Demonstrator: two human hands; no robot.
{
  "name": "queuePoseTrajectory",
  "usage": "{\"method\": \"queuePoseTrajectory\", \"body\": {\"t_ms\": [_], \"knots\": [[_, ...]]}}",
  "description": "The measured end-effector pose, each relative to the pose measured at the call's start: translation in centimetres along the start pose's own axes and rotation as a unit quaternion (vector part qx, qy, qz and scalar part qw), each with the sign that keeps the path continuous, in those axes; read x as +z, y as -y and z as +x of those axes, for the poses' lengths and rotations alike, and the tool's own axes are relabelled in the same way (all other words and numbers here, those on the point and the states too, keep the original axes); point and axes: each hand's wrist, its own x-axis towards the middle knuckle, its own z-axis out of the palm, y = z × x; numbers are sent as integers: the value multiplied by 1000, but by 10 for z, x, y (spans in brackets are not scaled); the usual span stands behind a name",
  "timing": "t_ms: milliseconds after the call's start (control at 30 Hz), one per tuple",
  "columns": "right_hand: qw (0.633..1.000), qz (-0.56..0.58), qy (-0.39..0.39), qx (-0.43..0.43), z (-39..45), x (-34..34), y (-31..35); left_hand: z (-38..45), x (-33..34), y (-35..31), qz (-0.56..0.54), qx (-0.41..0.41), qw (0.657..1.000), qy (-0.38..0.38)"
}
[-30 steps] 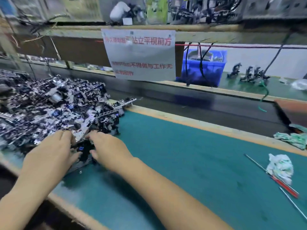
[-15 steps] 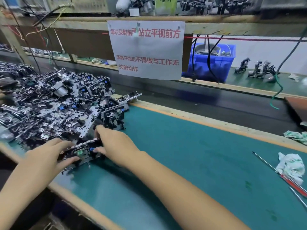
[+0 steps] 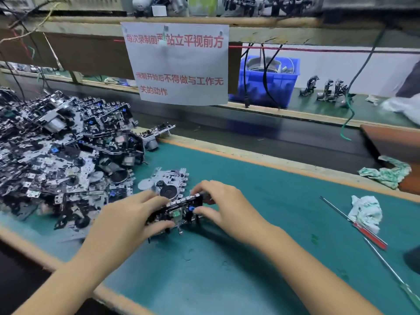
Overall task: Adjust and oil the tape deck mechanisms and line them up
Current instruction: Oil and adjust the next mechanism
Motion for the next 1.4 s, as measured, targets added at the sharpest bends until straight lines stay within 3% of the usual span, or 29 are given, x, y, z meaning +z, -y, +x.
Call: {"method": "queuePoseTrajectory", "body": {"t_ms": [200,367,500,567,667,733,800,1000,1233,1400], "knots": [[989,-79,-125,13,-73,-54,-31,44,22,-63,-69,116,990,-47],[942,-223,-251,6,-152,-89,-56,80,52,-131,-70,286,946,-132],[927,-297,-227,10,-213,-91,-69,82,80,-170,-122,384,901,-157],[928,-307,-205,46,-230,-93,-72,81,90,-178,-181,374,902,-118],[933,-296,-182,92,-244,-93,-77,80,100,-178,-250,311,916,34],[942,-264,-161,133,-248,-91,-79,76,104,-178,-336,237,897,159],[950,-219,-145,170,-248,-87,-81,73,111,-177,-413,179,863,231],[958,-162,-161,176,-248,-89,-82,70,112,-175,-462,147,841,238],[955,-156,-171,188,-247,-87,-81,68,108,-175,-457,138,842,250],[949,-155,-185,201,-249,-88,-82,66,105,-182,-432,143,863,220]]}}
